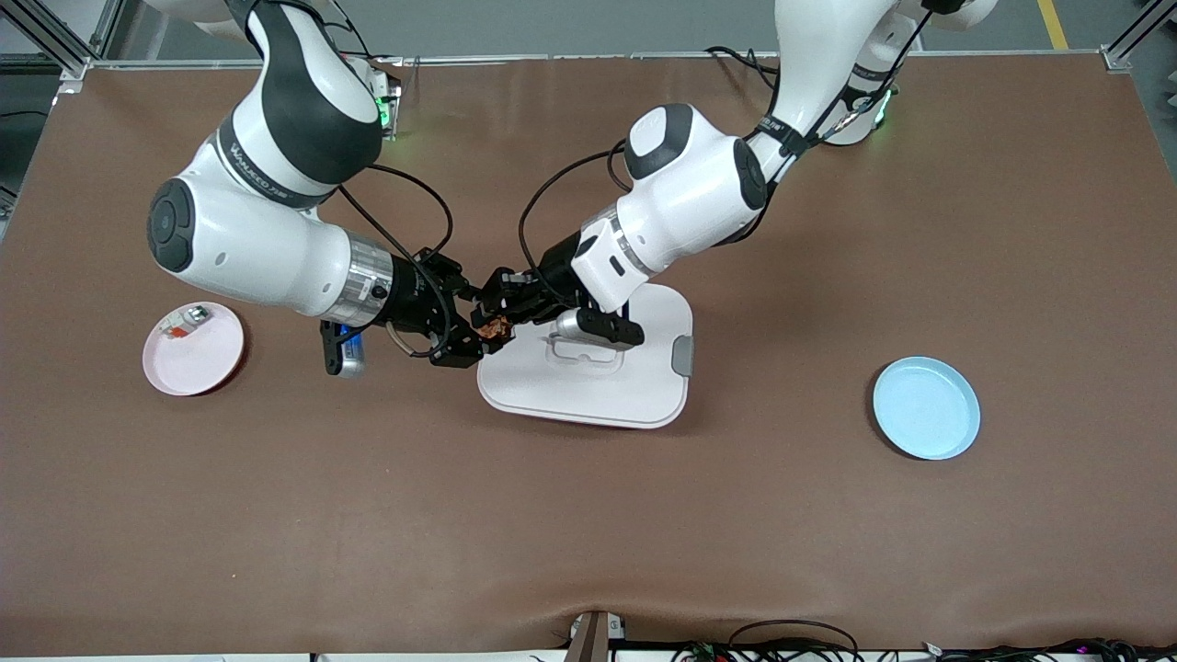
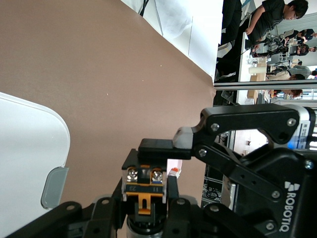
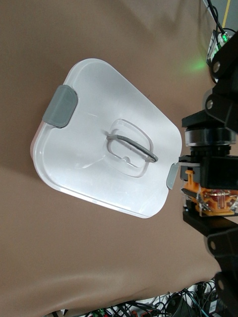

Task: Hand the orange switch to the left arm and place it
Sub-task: 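Close the left gripper on the switch held by the right gripper, then open the right gripper and carry the switch away with the left gripper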

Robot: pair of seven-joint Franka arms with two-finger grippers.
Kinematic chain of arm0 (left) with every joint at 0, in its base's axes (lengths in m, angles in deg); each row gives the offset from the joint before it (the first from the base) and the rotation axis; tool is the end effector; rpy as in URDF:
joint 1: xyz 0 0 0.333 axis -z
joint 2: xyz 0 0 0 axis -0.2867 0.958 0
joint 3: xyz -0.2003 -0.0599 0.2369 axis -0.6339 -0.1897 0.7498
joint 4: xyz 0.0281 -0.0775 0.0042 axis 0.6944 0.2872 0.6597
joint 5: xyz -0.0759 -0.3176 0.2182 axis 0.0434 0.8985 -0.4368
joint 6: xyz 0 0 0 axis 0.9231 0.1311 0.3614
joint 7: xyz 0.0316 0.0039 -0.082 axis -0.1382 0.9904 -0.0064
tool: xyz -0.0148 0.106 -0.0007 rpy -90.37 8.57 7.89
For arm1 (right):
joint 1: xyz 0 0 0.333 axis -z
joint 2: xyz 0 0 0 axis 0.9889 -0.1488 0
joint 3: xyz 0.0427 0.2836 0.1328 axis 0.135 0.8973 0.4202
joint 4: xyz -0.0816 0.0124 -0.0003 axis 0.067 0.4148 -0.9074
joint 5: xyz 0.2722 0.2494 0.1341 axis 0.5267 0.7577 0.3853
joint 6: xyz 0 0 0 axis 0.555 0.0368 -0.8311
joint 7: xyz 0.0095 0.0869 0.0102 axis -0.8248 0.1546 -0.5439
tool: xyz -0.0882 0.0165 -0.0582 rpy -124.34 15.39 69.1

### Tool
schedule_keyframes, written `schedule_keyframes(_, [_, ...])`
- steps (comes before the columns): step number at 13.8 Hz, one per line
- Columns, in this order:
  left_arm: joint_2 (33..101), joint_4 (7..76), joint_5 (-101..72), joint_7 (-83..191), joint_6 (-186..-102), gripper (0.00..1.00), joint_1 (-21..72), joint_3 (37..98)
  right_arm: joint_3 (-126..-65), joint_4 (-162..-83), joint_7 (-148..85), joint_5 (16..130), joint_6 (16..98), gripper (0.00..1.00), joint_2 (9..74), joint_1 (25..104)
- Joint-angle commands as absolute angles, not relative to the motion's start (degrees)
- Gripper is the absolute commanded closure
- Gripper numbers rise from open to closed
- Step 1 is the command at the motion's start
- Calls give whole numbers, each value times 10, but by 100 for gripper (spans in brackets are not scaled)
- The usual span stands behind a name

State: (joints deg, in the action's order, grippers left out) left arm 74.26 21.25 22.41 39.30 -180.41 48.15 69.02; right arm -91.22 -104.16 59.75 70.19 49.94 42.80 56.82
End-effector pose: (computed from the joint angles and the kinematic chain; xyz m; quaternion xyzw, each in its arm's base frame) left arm 0.5602 -0.5119 0.4610 0.8775 0.1011 0.0606 0.4649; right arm 0.6171 0.3122 0.5062 -0.7761 0.5645 0.1982 0.1994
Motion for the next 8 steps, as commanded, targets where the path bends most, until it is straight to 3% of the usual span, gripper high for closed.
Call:
schedule_keyframes(1, [747, 202, 230, 399, -1811, 94, 486, 692, -918, -1023, 603, 710, 498, 0, 419, 559])
schedule_keyframes(8, [711, 225, 216, 405, -1790, 94, 473, 694, -922, -1010, 542, 708, 490, 0, 419, 581])
